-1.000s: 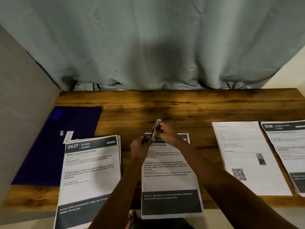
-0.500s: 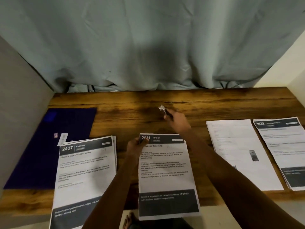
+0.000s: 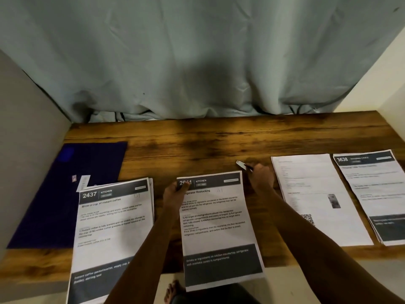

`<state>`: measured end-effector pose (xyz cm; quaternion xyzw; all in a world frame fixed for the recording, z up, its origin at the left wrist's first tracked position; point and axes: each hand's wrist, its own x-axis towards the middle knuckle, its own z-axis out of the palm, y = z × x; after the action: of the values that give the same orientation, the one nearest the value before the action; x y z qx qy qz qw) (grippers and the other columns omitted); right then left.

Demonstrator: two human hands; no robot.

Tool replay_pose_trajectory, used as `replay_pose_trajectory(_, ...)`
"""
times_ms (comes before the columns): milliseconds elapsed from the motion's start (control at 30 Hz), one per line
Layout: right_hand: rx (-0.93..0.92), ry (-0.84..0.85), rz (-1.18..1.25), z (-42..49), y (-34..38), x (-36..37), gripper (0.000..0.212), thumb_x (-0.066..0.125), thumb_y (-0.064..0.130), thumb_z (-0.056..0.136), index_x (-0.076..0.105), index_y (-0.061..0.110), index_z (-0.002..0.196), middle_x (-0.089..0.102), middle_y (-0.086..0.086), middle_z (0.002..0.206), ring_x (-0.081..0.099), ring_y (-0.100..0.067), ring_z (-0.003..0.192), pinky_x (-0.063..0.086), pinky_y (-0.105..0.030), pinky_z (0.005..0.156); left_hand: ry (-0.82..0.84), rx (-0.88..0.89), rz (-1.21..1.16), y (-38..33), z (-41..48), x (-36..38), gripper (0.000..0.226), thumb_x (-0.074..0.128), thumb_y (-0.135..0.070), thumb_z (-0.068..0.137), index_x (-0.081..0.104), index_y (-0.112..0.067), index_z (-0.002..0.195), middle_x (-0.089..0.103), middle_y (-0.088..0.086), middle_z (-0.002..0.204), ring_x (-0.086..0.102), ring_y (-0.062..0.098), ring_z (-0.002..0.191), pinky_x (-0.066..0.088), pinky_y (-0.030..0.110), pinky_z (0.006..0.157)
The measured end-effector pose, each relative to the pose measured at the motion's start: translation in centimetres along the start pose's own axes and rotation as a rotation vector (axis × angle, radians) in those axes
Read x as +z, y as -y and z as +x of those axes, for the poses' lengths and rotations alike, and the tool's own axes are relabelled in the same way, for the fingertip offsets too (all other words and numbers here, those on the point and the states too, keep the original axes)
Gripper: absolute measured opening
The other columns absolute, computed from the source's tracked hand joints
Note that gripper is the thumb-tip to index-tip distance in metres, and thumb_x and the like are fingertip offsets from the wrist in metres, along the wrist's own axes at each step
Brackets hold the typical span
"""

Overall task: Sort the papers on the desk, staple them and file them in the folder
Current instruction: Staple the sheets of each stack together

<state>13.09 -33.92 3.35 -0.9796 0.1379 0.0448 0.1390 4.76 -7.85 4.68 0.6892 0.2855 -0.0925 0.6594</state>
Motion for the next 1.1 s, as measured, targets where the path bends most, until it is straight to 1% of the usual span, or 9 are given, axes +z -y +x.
replay_pose_trajectory(133, -0.092, -0.116, 0.096, -0.9, -0.3, -0.2, 0.036, 0.043, 0.034, 0.098, 0.062, 0.007, 0.113, 0.059, -0.014, 0.120, 0.043, -0.034, 0.123, 0.038, -0.042, 0.099, 0.034, 0.009, -0.075, -0.6, -0.8, -0.5, 0.018, 0.060, -0.020, 0.092, 0.060, -0.008, 0.106, 0.071, 0.016, 0.096, 0.071, 0.030, 0.083, 0.058, 0.049, 0.075)
replay_pose_trajectory(233, -0.214, -0.203, 0.496, -3.5, 0.3, -0.9, 0.043, 0.036, 0.035, 0.098, 0.059, 0.005, 0.117, 0.060, -0.014, 0.114, 0.052, -0.029, 0.111, 0.041, -0.030, 0.088, 0.058, 0.023, -0.144, -1.1, -1.2, -1.1, 0.016, 0.058, -0.019, 0.093, 0.059, -0.008, 0.105, 0.070, 0.018, 0.099, 0.070, 0.033, 0.086, 0.056, 0.053, 0.079)
replay_pose_trajectory(300, -0.224, 0.039, 0.805, -5.7, 0.6, -1.3, 0.034, 0.039, 0.032, 0.101, 0.056, 0.006, 0.113, 0.066, -0.007, 0.099, 0.065, -0.023, 0.092, 0.052, -0.024, 0.072, 0.056, 0.016, -0.215, -1.7, -1.4, -1.7, 0.017, 0.058, -0.019, 0.093, 0.059, -0.008, 0.107, 0.069, 0.020, 0.100, 0.070, 0.034, 0.086, 0.057, 0.052, 0.077)
replay_pose_trajectory(367, -0.160, 0.318, 0.948, -7.6, 0.8, -1.5, 0.031, 0.041, 0.035, 0.099, 0.055, 0.008, 0.109, 0.069, -0.007, 0.093, 0.069, -0.027, 0.083, 0.059, -0.031, 0.068, 0.035, -0.009, -0.272, -2.3, -1.4, -2.4, 0.021, 0.059, -0.019, 0.093, 0.059, -0.007, 0.111, 0.070, 0.019, 0.100, 0.071, 0.032, 0.084, 0.059, 0.045, 0.070)
replay_pose_trajectory(500, -0.125, 0.571, 0.934, -10.9, 2.0, -1.7, 0.028, 0.046, 0.040, 0.096, 0.059, 0.019, 0.107, 0.072, 0.000, 0.099, 0.071, -0.017, 0.085, 0.057, -0.028, 0.070, 0.032, -0.065, -0.375, -4.0, -1.4, -4.9, 0.025, 0.062, -0.019, 0.091, 0.059, -0.009, 0.113, 0.070, 0.017, 0.100, 0.072, 0.027, 0.076, 0.058, 0.036, 0.059)
replay_pose_trajectory(733, -0.107, 0.463, 0.962, -14.3, 9.3, -0.9, 0.021, 0.052, 0.030, 0.095, 0.060, 0.015, 0.107, 0.070, 0.001, 0.100, 0.069, -0.015, 0.087, 0.053, -0.024, 0.068, -0.084, -0.011, -0.289, -5.7, -1.6, -11.4, 0.027, 0.066, -0.026, 0.088, 0.059, -0.020, 0.113, 0.071, 0.011, 0.097, 0.072, 0.030, 0.083, 0.059, 0.045, 0.074)
replay_pose_trajectory(900, -0.019, 0.472, 0.974, -17.2, 15.5, 2.0, 0.020, 0.051, 0.034, 0.096, 0.060, 0.019, 0.105, 0.068, 0.000, 0.102, 0.067, -0.014, 0.088, 0.053, -0.028, 0.072, -0.191, 0.146, 0.030, -4.1, -2.2, -17.8, 0.017, 0.062, -0.023, 0.091, 0.059, -0.019, 0.108, 0.070, 0.006, 0.100, 0.069, 0.023, 0.087, 0.057, 0.043, 0.080)
replay_pose_trajectory(1033, -0.033, 0.434, 0.856, -19.9, 19.3, 4.9, 0.019, 0.047, 0.033, 0.097, 0.054, 0.020, 0.110, 0.064, -0.001, 0.108, 0.064, -0.016, 0.092, 0.055, -0.034, 0.080, -0.316, 0.164, 0.239, -1.7, -3.3, -21.7, 0.027, 0.057, -0.011, 0.093, 0.055, -0.013, 0.120, 0.061, 0.001, 0.105, 0.059, 0.014, 0.087, 0.047, 0.020, 0.063)
replay_pose_trajectory(1100, -0.062, 0.398, 0.796, -21.3, 20.8, 5.8, 0.022, 0.046, 0.028, 0.099, 0.050, 0.015, 0.115, 0.061, -0.005, 0.113, 0.063, -0.019, 0.097, 0.052, -0.026, 0.075, -0.373, 0.144, 0.256, -0.7, -3.7, -23.1, 0.029, 0.055, -0.005, 0.093, 0.055, -0.012, 0.120, 0.059, 0.002, 0.106, 0.057, 0.013, 0.088, 0.044, 0.018, 0.062)
